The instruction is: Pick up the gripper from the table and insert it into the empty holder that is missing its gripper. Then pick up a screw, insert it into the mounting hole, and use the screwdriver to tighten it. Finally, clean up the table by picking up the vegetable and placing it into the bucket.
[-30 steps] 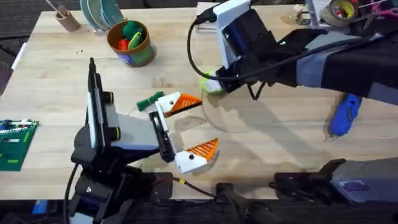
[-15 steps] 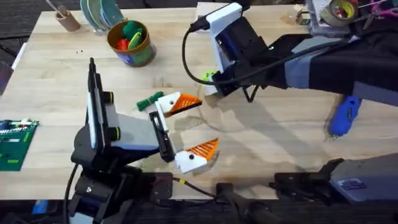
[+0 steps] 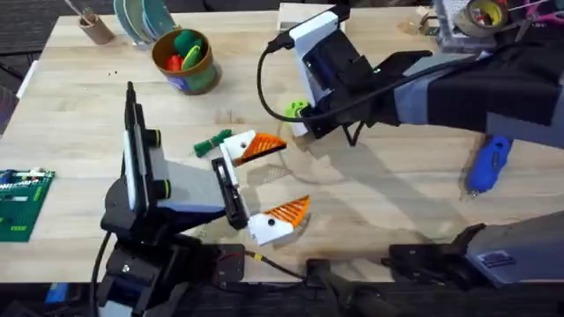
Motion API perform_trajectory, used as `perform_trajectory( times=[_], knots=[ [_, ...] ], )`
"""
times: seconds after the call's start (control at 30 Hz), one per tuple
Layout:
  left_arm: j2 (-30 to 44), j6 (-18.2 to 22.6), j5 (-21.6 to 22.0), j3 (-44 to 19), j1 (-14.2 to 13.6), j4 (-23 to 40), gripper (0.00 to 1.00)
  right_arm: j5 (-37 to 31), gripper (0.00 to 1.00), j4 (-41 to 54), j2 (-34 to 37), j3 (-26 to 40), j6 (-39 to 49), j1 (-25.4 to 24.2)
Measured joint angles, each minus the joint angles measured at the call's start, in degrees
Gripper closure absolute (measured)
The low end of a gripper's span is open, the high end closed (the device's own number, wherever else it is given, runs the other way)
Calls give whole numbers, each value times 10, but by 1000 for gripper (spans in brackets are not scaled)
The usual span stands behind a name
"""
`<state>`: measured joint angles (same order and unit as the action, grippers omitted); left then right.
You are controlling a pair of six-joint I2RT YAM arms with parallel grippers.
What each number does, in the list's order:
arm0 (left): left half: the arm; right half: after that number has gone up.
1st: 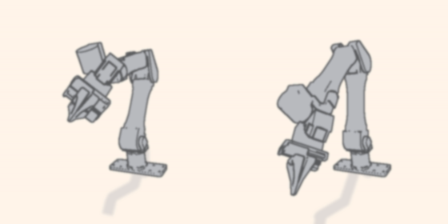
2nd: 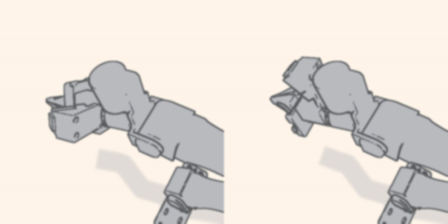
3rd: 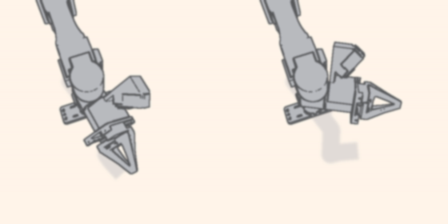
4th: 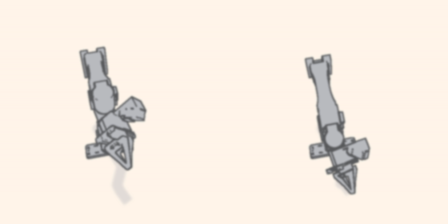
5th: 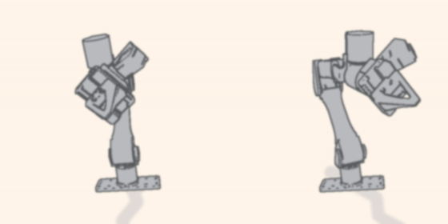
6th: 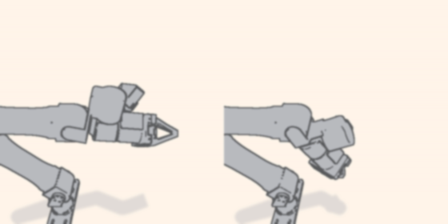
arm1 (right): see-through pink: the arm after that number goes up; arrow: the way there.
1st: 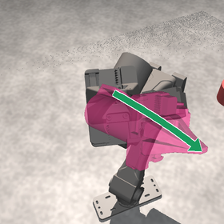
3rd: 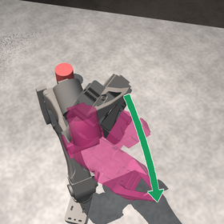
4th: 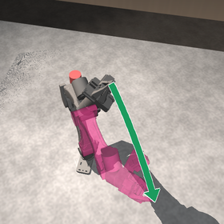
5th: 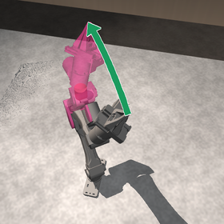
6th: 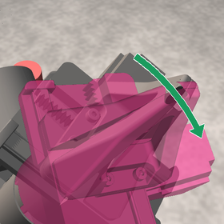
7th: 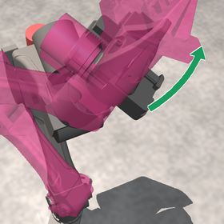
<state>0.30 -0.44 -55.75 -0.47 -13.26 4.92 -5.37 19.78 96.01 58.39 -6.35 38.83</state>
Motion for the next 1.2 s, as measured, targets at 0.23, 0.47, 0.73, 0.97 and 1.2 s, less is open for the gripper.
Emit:
perform_trajectory(
  times=[0.23, 0.47, 0.73, 0.97, 1.2],
  knots=[
    [0, 0, 0, 0, 0, 0, 8, 0, 609, 0, 0, 0, 0, 0],
    [0, 0, 0, 0, 0, 0, 7, -4, 646, -1, 0, 0, 1, 0],
    [0, 0, 0, 0, 0, 0, 7, -7, 681, -1, 0, 0, 39, 7],
    [0, 0, 0, 0, 0, 0, 8, -9, 681, -1, 0, 0, 60, 13],
    [0, 0, 0, 0, 0, 0, 8, -39, 676, -1, 0, 0, 78, 14]
  ],
)
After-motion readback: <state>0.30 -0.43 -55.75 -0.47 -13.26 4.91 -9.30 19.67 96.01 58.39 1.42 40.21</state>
